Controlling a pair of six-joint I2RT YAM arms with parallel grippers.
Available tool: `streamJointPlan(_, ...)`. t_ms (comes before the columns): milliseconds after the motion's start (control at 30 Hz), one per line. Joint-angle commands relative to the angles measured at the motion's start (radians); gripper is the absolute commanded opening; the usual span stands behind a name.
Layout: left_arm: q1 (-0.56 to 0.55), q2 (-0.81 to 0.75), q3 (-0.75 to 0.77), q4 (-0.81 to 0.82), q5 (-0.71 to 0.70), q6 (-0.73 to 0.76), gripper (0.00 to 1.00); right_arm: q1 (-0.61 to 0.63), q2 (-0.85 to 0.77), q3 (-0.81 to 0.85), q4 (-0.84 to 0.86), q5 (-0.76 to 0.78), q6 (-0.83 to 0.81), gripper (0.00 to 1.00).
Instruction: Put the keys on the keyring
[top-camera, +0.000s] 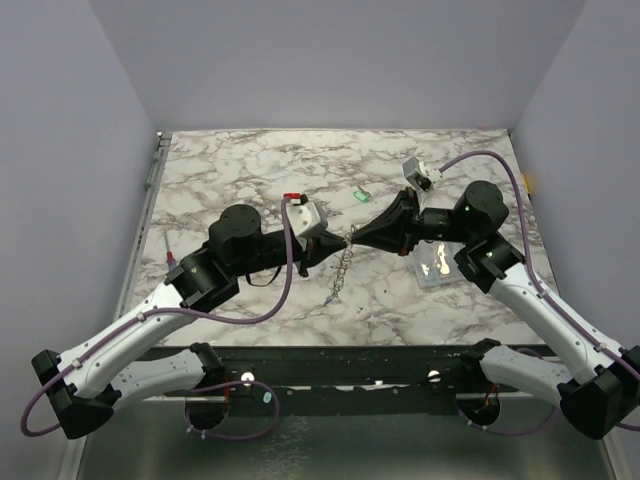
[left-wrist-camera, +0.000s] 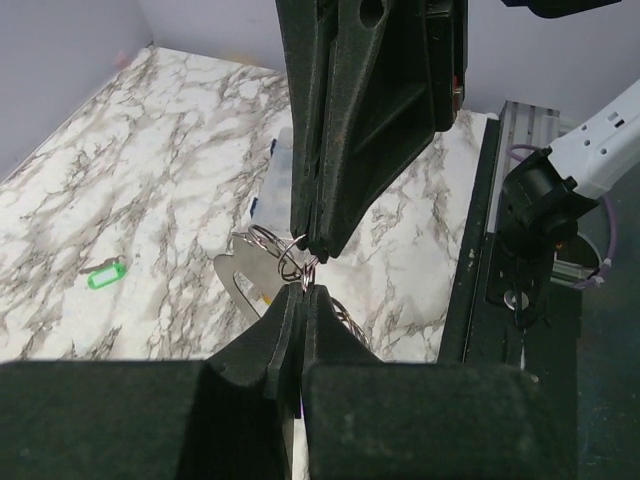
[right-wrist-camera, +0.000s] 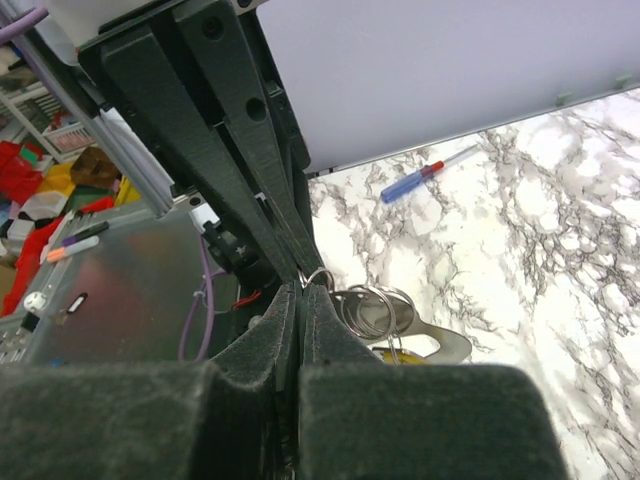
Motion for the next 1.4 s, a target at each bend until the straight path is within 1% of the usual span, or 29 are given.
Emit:
streamJointPlan(0,0.002,-0.06,-0.014,0.096,0.003,-0.044,0.0,0.003,-0.014,-0.036,0.052,0.069,0.027,0.01)
streamJointPlan(133,0.002,-0.136,-0.097,0.252,-0.009,-0.128,0.0,0.002,-0.001,-0.078,0.182,0.043,0.128,0.01)
streamJointPlan(233,0.002,-0.161,-0.13,0.307,0.014,-0.157,0.0,0.003,0.011,-0.106,0.282,0.018,0.202,0.01)
streamJointPlan(400,0.002,-0.171,-0.167,0.376,0.028,-0.19,0.0,0.003,0.03,-0.126,0.411,-0.035,0.296,0.01)
streamJointPlan(633,0.002,-0.153,-0.256,0.599,0.043,-0.273,0.0,0.002,0.055,-0.151,0.542,-0.062,0.392,0.01)
streamJointPlan(900,0.002,-0.103,-0.306,0.768,0.038,-0.302,0.0,0.002,0.057,-0.158,0.548,-0.062,0.395,0.01)
streamJointPlan(1033,0.002,-0.121,-0.311,0.771,0.064,-0.298,0.0,0.003,0.035,-0.151,0.48,-0.031,0.342,0.01)
streamJointPlan(1167,0.002,-0.174,-0.333,0.734,0.087,-0.271,0.03,0.002,0.023,-0.128,0.39,-0.011,0.287,0.01)
streamJointPlan(1367,0.002,-0.242,-0.377,0.699,0.127,-0.198,0.09,0.003,0.027,-0.102,0.384,-0.017,0.287,0.01)
